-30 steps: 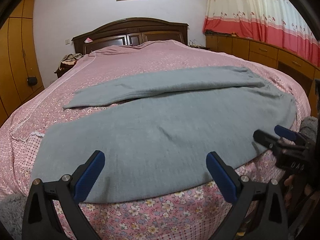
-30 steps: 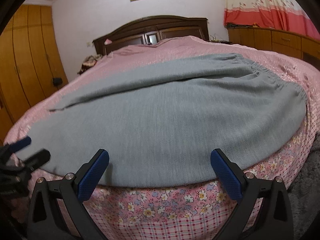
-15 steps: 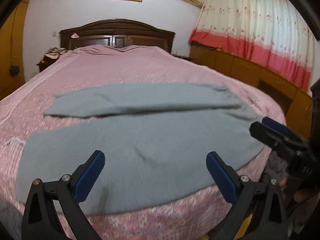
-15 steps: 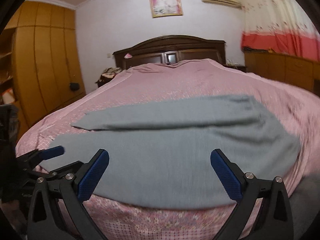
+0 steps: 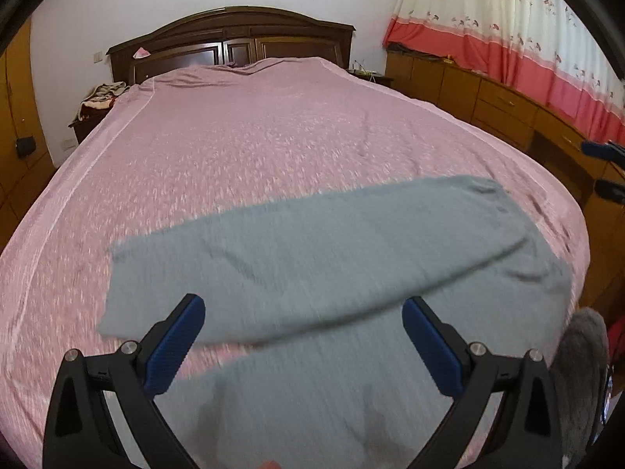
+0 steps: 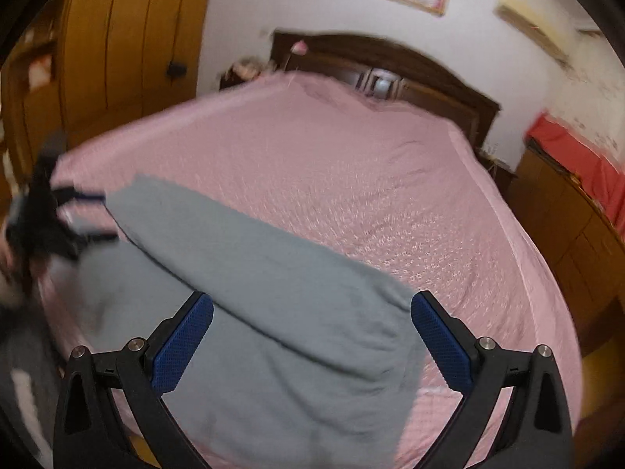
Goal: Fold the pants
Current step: 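Move both tools to the waistband of the grey sweatpants and close them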
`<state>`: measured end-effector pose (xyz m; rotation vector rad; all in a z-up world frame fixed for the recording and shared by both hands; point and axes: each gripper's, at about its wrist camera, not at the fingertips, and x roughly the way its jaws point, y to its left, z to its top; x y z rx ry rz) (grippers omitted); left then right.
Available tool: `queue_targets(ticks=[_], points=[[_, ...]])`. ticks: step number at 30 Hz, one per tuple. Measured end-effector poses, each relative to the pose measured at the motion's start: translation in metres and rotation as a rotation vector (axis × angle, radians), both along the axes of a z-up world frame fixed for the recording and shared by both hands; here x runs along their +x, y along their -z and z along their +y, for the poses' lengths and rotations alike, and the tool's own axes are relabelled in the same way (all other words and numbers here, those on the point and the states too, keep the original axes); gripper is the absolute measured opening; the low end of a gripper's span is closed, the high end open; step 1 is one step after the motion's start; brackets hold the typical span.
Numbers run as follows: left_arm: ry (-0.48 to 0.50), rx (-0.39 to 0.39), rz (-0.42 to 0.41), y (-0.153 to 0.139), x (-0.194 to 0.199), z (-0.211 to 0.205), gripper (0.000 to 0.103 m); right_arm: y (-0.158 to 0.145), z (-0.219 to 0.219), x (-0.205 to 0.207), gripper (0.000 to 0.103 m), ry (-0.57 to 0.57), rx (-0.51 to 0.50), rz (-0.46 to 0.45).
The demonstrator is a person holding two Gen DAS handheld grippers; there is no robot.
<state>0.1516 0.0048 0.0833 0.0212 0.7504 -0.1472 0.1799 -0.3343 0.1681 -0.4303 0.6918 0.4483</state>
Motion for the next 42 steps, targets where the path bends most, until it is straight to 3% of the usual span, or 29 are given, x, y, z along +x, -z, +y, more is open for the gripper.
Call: queue_targets(ticks=[4,7,11,13,16,19,21,23,25,29,33,34,36,38,41,42], points=[[0.035,0.088,-0.029,-0.009,0.042,0.004,0.102,0.010,0.007,0.045,0.103,-0.079,-0.104,0.066],[0.098,0.164,-0.005,-0.011,0.073,0.003,0.103,0.024,0.013,0.072,0.103,-0.142,-0.169,0.100],[0.253,0.348,-0.012,-0.001,0.110,-0.008,0.103,0.049,0.033,0.107,0.103,-0.271,-0.247,0.179],[0.343,0.430,0.032,0.015,0.132,-0.013,0.103,0.065,0.042,0.119,0.103,-0.366,-0.299,0.229],[0.427,0.429,0.073,0.032,0.159,-0.014,0.103,0.091,0.055,0.130,0.101,-0.469,-0.398,0.285],[0.497,0.439,0.052,0.039,0.176,-0.018,0.103,0.109,0.060,0.144,0.098,-0.524,-0.393,0.366],[0.500,0.408,0.093,0.042,0.192,-0.021,0.103,0.118,0.064,0.153,0.096,-0.579,-0.410,0.368],[0.520,0.365,0.149,0.046,0.209,-0.025,0.103,0.121,0.069,0.164,0.095,-0.612,-0.395,0.381],[0.543,0.419,0.130,0.050,0.218,-0.033,0.103,0.123,0.075,0.185,0.094,-0.609,-0.344,0.423],[0.635,0.407,0.244,0.067,0.234,-0.045,0.103,0.129,0.086,0.218,0.090,-0.615,-0.280,0.506],[0.694,0.407,0.295,0.081,0.232,-0.045,0.103,0.145,0.099,0.232,0.075,-0.642,-0.333,0.593],[0.691,0.378,0.328,0.084,0.234,-0.041,0.103,0.148,0.101,0.233,0.065,-0.653,-0.333,0.623],[0.664,0.317,0.410,0.095,0.243,-0.036,0.103,0.152,0.105,0.231,0.056,-0.675,-0.324,0.654],[0.648,0.230,0.475,0.104,0.254,-0.027,0.103,0.157,0.110,0.228,0.056,-0.692,-0.319,0.678],[0.657,0.204,0.479,0.110,0.255,-0.025,0.103,0.167,0.118,0.229,0.053,-0.673,-0.329,0.711],[0.652,0.203,0.479,0.110,0.253,-0.023,0.100,0.167,0.122,0.227,0.047,-0.675,-0.336,0.706]])
